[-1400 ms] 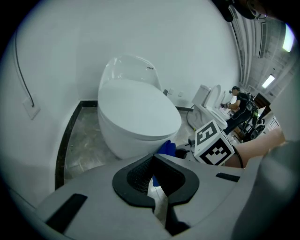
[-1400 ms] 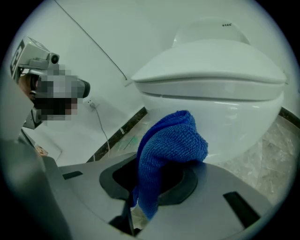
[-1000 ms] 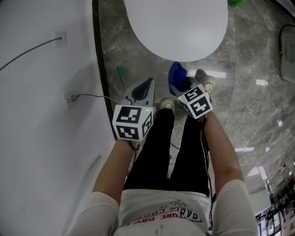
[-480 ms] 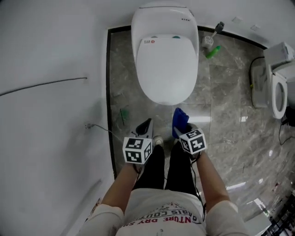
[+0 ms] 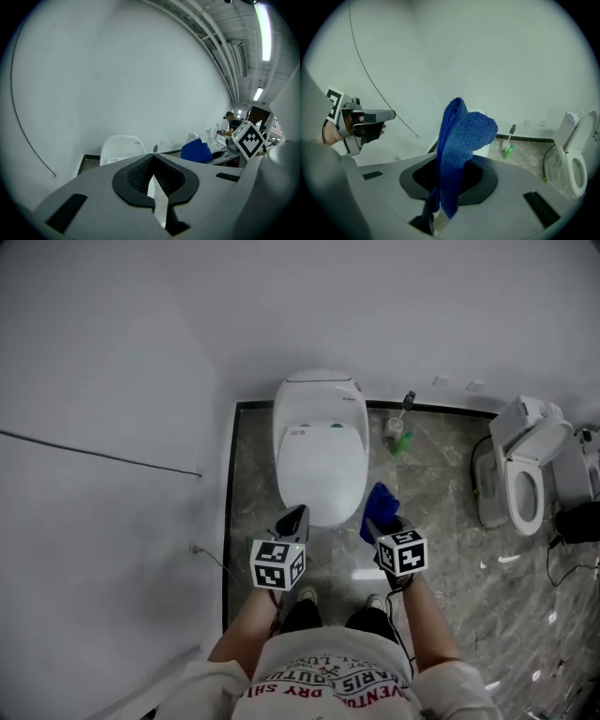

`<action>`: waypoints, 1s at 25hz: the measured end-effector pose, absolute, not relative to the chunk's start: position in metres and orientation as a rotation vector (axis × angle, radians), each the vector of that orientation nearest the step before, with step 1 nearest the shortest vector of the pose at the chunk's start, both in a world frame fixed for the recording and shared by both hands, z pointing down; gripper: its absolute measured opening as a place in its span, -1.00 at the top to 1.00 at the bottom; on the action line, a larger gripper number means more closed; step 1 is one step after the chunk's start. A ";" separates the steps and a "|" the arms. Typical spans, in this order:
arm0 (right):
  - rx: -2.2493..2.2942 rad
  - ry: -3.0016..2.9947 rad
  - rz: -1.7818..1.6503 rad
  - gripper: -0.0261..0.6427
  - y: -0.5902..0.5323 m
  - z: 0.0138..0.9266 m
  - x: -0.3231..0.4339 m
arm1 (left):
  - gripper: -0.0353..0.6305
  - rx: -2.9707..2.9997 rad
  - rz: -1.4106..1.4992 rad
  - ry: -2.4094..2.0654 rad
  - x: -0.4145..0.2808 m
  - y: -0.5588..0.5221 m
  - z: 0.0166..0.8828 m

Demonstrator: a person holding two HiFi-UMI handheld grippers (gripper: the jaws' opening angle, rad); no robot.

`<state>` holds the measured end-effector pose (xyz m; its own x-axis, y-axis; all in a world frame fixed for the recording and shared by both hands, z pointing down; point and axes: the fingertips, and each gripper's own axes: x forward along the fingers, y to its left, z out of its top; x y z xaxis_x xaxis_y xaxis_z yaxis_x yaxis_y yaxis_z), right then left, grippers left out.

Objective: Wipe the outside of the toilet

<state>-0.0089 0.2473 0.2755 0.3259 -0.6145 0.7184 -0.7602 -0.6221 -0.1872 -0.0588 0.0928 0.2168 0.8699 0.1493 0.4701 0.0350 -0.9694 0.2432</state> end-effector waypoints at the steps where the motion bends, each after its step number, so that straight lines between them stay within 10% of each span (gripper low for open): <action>1: 2.400 -1.276 1.144 0.69 0.254 0.260 -0.005 | 0.88 2.831 0.707 0.123 -0.057 0.099 0.201; 25: 2.455 -1.378 0.611 0.69 0.371 0.083 -0.002 | 0.88 3.017 0.328 -0.251 -0.113 0.173 0.034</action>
<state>-0.0019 0.3711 0.0826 0.4617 -0.7470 0.4784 -0.8562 -0.5163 0.0202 -0.1133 0.1731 0.0343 0.9633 -0.1523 0.2211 -0.1730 -0.9819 0.0774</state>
